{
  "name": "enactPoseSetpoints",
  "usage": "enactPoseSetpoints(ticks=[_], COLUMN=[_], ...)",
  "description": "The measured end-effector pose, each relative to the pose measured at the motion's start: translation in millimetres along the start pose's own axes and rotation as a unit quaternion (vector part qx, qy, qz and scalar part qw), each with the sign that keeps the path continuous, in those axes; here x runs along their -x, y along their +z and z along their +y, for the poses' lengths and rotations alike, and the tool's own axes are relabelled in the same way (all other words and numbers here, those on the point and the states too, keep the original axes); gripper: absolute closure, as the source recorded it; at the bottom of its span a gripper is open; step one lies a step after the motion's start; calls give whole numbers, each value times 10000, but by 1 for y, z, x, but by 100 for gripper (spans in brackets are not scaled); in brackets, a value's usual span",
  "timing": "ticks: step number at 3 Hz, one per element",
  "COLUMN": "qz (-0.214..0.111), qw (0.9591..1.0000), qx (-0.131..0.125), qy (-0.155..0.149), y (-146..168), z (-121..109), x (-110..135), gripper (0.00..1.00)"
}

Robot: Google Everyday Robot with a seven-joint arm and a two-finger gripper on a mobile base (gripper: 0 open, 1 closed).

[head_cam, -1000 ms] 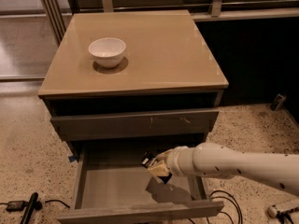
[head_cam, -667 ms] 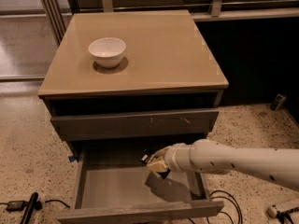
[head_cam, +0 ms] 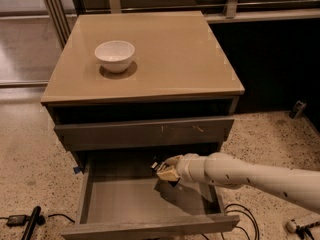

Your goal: Place rxbar chocolate into middle drawer

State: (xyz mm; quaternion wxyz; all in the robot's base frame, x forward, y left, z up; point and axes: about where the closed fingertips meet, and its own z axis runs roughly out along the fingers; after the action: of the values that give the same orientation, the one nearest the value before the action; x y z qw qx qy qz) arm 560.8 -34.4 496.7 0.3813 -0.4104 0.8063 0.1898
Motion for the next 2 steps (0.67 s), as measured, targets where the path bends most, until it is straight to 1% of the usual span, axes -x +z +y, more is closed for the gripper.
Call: enactPoseSetpoints(ticks=[1,2], qz=[33,254], qw=[9999,9989], qx=[146,393], qy=[18,21], y=[22,45], z=[-1,5], x=[-13,-31], gripper=[100,100])
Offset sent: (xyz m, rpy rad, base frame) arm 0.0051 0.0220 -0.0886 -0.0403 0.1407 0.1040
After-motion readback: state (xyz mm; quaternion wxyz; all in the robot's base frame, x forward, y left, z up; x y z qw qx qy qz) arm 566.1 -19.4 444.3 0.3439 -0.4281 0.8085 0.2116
